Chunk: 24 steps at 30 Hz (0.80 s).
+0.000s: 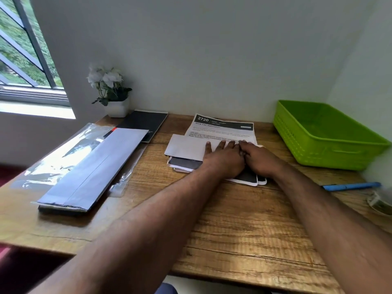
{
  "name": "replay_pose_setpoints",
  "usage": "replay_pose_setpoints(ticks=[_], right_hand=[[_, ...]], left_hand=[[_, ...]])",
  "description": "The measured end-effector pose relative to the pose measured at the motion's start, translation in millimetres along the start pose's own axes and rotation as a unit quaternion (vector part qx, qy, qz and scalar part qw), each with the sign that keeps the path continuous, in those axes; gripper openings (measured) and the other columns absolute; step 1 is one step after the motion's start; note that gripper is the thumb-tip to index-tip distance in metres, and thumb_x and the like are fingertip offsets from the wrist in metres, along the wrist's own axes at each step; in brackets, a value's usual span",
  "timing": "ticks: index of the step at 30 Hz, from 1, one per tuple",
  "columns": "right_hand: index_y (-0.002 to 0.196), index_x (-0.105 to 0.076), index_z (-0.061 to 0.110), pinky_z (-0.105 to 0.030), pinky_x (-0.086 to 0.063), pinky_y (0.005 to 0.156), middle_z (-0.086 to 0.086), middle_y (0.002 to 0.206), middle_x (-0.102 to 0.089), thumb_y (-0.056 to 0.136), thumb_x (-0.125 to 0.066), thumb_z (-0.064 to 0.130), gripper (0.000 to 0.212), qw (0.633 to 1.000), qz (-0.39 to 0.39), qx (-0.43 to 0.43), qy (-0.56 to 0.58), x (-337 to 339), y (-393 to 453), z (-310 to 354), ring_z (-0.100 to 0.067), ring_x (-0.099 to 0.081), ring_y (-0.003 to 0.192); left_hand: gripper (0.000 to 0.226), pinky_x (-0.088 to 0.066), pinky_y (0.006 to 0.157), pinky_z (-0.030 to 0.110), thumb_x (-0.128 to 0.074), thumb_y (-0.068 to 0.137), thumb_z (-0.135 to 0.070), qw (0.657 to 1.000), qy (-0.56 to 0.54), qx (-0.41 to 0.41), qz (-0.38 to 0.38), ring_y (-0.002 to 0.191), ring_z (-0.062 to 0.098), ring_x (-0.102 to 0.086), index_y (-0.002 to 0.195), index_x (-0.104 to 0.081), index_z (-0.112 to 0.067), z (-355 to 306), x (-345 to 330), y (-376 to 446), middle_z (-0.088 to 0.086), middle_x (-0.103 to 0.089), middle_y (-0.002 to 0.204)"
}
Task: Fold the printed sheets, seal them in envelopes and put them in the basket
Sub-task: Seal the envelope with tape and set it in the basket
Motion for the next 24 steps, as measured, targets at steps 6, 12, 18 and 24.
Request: replay_pose_setpoints(ticks=[6,12,18,24], right_hand=[[0.148,-0.025,0.013,-0.042,-0.02,0.117,-0.007,0.158,-0.02,0.099,-0.03,0.016,0.049,0.999,0.0,0.002,-0.045,-1.7,-2.1,-0.5,-0.017,-0.02,0.145],[0.149,-0.022,0.015,-0.041,-0.018,0.118,-0.003,0.159,-0.016,0.1,-0.027,0.017,0.049,0.998,0.003,-0.001,-0.057,-1.0,-5.1,0.3,-0.015,-0.016,0.146],[0.15,-0.022,0.016,-0.041,-0.017,0.119,-0.002,0.159,-0.015,0.101,-0.026,0.017,0.049,0.999,0.003,-0.001,-0.05,-0.6,-6.0,-0.2,-0.014,-0.015,0.146],[0.15,-0.022,0.017,-0.04,-0.016,0.119,-0.001,0.159,-0.014,0.101,-0.026,0.018,0.049,0.999,0.0,-0.005,-0.048,-1.5,-5.2,-2.4,-0.014,-0.015,0.146]], left_hand=[[0.059,0.009,0.115,0.059,-0.016,0.101,-0.045,0.999,0.007,0.052,0.003,0.149,0.015,0.003,0.155,-0.004,-0.024,31.7,5.1,0.8,-0.008,0.0,0.163],[0.07,0.015,0.109,0.063,-0.015,0.097,-0.062,0.996,0.024,0.091,0.013,0.149,0.015,0.005,0.155,0.0,-0.026,72.0,10.2,-6.9,-0.009,0.004,0.162],[0.076,0.026,0.102,0.065,-0.011,0.092,-0.07,0.99,0.055,0.126,-0.001,0.149,0.018,0.003,0.154,-0.002,-0.027,102.4,18.3,-14.7,-0.009,0.001,0.162],[0.08,0.021,0.108,0.063,-0.015,0.091,-0.071,0.985,0.027,0.17,-0.003,0.149,0.021,0.007,0.154,-0.001,-0.024,131.8,21.0,-17.4,-0.006,0.003,0.163]])
Point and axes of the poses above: each hand's wrist, its own y-axis towards the middle knuckle, its own x-axis out of the back of the hand, z = x × y, the point moved 10 cm from there along y, towards the middle knuckle
